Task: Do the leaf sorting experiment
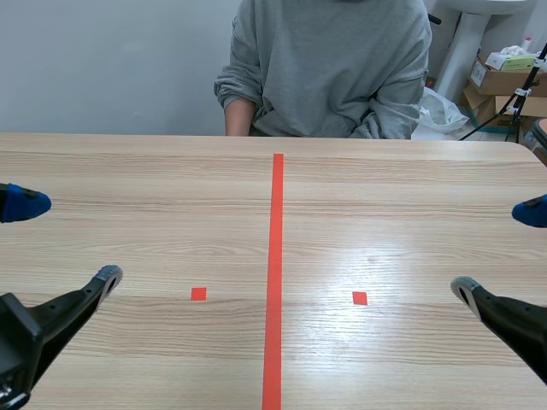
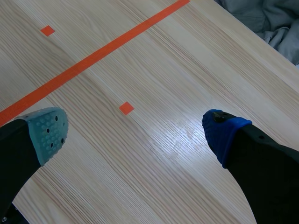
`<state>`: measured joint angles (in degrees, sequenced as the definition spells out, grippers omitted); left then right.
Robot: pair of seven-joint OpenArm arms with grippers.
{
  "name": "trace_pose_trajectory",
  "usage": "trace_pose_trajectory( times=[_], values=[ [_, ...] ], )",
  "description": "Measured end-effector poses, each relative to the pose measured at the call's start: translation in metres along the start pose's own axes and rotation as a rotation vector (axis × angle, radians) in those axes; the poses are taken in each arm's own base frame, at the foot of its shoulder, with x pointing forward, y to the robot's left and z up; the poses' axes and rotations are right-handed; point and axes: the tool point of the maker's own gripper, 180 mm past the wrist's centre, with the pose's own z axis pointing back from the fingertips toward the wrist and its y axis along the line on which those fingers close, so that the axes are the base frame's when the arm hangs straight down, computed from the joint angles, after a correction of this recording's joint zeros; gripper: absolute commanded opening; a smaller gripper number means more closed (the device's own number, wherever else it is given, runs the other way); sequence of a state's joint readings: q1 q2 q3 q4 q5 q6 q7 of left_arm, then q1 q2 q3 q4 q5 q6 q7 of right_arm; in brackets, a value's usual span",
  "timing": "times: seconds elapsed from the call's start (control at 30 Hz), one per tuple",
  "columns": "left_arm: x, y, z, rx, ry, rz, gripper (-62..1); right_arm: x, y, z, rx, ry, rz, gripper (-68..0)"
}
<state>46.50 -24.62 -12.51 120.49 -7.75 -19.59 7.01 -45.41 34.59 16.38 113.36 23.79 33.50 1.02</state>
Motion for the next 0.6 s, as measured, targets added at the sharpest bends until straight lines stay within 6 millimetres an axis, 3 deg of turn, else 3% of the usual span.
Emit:
trace_pose_trajectory(
  times=[0.03,0.07,0.6],
  values=[
    [0.0036,0.0184,0.0007,0.107,-0.019,-0.006,-6.7,0.0125,0.0000,-0.0001,0.006,-0.068,-0.022,-8.4],
    [0.0041,0.0194,0.0007,0.106,-0.020,-0.012,-6.7,0.0148,-0.0006,-0.0005,0.007,-0.077,-0.019,-8.4],
    [0.0045,0.0159,0.0000,0.086,-0.021,-0.013,-6.7,0.0141,-0.0015,-0.0012,0.006,-0.069,-0.011,-8.4]
  ],
)
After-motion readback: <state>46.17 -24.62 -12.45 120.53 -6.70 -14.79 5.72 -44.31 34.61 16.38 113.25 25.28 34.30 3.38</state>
